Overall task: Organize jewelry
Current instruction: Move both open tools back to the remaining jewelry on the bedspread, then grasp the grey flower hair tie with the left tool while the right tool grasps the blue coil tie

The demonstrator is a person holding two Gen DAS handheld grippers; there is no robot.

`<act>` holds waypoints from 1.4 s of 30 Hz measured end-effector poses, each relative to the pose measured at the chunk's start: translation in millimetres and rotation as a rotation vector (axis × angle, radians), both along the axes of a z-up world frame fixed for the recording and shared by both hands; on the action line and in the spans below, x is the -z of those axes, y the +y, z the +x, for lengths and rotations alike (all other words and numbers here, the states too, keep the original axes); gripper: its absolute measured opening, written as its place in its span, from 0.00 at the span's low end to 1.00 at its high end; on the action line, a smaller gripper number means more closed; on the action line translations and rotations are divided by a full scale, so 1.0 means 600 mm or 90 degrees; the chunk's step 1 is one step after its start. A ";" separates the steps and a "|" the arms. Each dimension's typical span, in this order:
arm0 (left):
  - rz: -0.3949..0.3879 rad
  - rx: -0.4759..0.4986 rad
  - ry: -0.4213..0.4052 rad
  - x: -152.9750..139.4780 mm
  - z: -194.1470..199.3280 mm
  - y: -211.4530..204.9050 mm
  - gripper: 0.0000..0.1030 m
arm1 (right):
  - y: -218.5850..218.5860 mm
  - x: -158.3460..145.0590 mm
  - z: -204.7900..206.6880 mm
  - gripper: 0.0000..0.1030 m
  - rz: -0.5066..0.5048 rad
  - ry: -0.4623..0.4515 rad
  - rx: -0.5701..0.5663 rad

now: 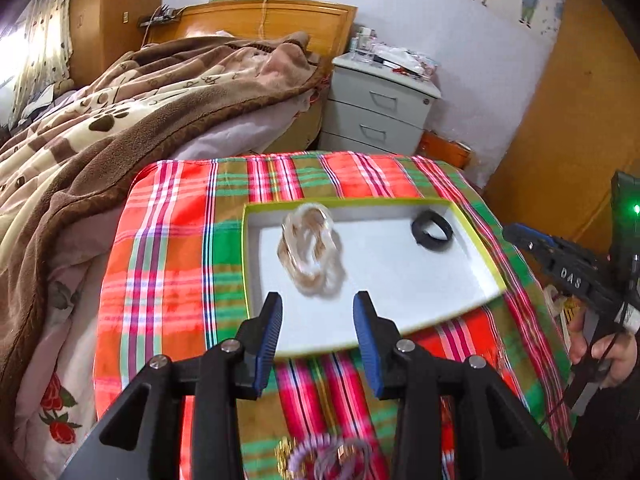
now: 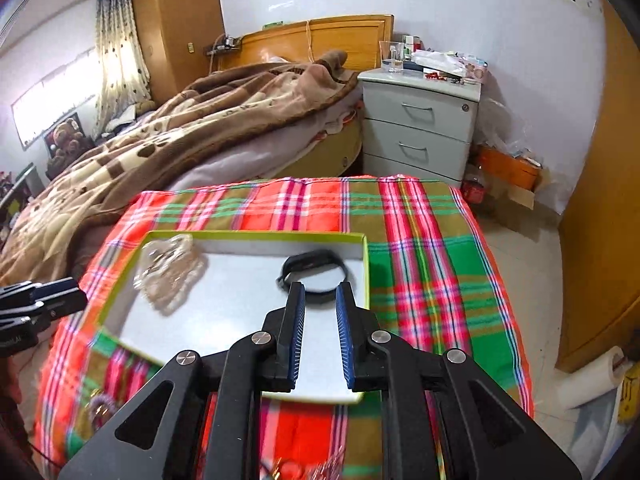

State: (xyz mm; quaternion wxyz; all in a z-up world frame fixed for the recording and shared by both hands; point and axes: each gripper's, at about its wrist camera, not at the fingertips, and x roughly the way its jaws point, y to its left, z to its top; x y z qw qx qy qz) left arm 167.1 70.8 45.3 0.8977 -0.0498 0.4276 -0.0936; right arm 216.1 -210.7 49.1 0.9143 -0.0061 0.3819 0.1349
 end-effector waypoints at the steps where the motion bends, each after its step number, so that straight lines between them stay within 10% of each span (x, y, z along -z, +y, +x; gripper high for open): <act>1: 0.000 0.003 0.001 0.001 -0.013 0.000 0.37 | -0.001 -0.001 -0.010 0.16 0.005 0.001 -0.006; 11: 0.000 0.023 0.008 0.025 -0.114 -0.014 0.37 | 0.007 0.004 -0.112 0.17 0.036 0.007 -0.065; 15: -0.018 0.023 0.006 0.034 -0.148 -0.009 0.37 | 0.015 0.022 -0.151 0.45 0.046 0.022 -0.090; 42: -0.048 -0.013 0.028 0.074 -0.202 0.026 0.38 | 0.115 0.134 -0.249 0.40 -0.042 0.110 -0.225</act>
